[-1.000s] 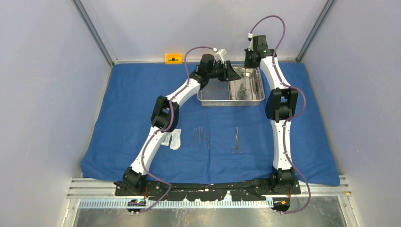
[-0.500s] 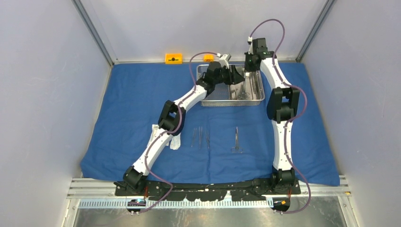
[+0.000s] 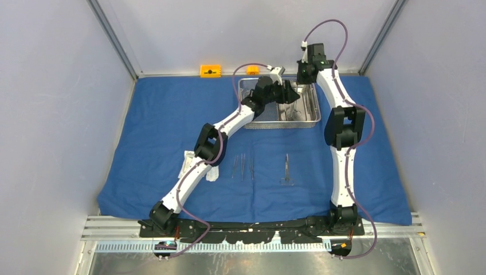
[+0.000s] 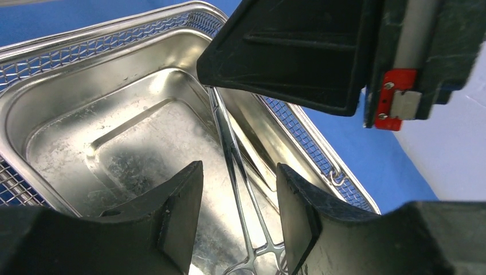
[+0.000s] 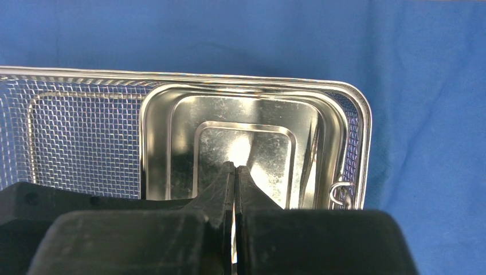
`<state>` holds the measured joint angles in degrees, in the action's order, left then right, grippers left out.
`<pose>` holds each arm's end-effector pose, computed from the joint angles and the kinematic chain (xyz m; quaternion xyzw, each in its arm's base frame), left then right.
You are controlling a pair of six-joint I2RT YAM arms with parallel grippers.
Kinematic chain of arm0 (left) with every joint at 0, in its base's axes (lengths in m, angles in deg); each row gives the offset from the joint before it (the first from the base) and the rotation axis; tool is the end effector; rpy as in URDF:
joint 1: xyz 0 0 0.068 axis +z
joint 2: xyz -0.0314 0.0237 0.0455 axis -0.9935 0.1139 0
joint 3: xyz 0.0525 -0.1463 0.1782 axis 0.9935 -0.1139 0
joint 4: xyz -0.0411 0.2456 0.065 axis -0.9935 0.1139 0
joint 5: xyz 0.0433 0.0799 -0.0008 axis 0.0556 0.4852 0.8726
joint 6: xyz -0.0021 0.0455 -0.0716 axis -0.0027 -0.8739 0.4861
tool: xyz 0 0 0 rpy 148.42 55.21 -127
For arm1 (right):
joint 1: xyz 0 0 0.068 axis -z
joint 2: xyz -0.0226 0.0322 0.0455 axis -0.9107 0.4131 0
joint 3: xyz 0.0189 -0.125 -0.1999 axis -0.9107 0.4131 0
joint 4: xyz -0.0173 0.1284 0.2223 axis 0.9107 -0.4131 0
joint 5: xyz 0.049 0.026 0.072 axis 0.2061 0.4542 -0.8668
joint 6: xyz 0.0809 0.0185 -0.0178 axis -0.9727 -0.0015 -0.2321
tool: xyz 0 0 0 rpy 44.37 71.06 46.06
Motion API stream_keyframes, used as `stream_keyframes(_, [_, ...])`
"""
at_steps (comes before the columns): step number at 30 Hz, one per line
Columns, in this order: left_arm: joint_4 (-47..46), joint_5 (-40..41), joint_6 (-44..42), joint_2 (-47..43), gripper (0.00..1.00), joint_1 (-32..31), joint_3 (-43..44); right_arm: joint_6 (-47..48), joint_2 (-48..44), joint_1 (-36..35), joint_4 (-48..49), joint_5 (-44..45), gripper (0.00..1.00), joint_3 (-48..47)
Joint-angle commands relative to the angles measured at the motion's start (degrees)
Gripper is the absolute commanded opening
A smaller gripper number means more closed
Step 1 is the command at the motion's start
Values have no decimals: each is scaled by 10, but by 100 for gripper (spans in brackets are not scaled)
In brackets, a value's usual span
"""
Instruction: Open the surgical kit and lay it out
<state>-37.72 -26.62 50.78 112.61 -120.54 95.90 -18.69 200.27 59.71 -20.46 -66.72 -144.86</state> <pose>0.4849 -0.4000 0.1465 0.1403 0.7396 -0.4861 0.4439 0.5337 0.0608 0.1935 -0.0202 0.9262 0.0720 0.3694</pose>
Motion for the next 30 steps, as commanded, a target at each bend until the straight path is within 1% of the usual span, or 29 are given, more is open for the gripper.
stream_keyframes(1, [0,31,-23,14,52,-6,28,-10,-58,1,25,-9,0,2])
stream_keyframes(9, [-17,41,-29,25,51,-14,40,-11,-73,1,28,-14,0,21])
stream_keyframes(13, [-26,47,-30,34,46,-18,49,-14,-82,0,33,-15,0,33])
stream_keyframes(15, [-28,50,-30,37,41,-20,52,-14,-86,-1,35,-15,0,39])
stream_keyframes(20, [-30,60,-26,42,36,-23,57,-15,-93,0,36,-16,0,46])
stream_keyframes(22, [-30,62,-28,42,32,-23,59,-14,-94,0,37,-16,0,48])
stream_keyframes(25, [-31,60,-32,37,23,-23,60,-12,-97,-1,37,-15,0,50])
stream_keyframes(29, [-36,56,-38,25,7,-23,64,-8,-102,0,36,-15,0,51])
stream_keyframes(30, [-39,52,-42,21,1,-22,64,-7,-104,0,36,-15,0,49])
